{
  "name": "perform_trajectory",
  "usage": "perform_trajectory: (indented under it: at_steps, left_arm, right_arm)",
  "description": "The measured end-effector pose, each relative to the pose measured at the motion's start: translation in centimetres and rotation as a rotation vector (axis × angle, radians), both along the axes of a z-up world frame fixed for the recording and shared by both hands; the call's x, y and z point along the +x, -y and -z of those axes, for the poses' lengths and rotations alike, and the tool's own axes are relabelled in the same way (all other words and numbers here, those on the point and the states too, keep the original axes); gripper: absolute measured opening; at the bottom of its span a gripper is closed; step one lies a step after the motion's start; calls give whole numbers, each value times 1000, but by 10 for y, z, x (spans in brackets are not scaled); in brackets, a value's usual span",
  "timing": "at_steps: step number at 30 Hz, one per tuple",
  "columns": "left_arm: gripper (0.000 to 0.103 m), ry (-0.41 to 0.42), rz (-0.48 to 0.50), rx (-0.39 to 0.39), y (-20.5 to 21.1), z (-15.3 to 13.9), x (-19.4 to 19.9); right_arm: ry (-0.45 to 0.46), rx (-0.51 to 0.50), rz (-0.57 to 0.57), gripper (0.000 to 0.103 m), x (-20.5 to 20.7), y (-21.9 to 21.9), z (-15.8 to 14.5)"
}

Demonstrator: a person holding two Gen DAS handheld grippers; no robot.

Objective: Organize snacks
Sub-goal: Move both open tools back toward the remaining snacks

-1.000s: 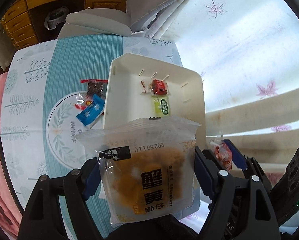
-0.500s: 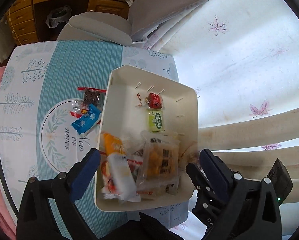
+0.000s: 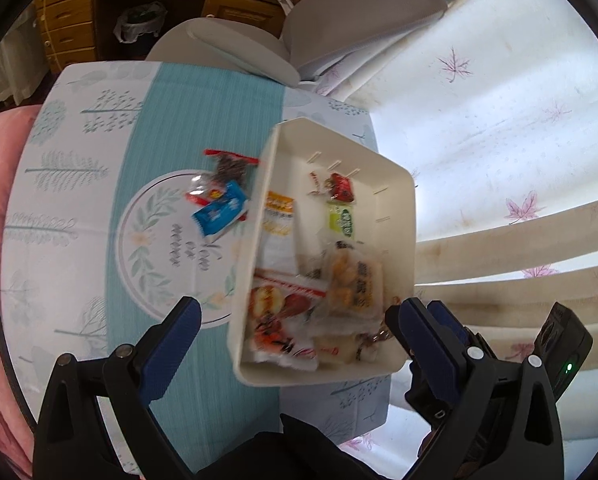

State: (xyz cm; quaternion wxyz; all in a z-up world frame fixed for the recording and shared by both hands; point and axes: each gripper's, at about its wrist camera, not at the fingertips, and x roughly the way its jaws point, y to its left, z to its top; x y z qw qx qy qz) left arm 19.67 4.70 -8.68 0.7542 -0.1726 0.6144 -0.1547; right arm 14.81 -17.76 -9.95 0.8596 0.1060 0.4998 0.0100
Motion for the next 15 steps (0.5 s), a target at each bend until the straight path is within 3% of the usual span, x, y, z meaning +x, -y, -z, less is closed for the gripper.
perform_trajectory:
  at_steps: [15]
  left_arm:
    - [99, -14, 27, 54, -124, -10, -31]
  right_arm:
    - [-38, 105, 97, 77, -14, -101, 2]
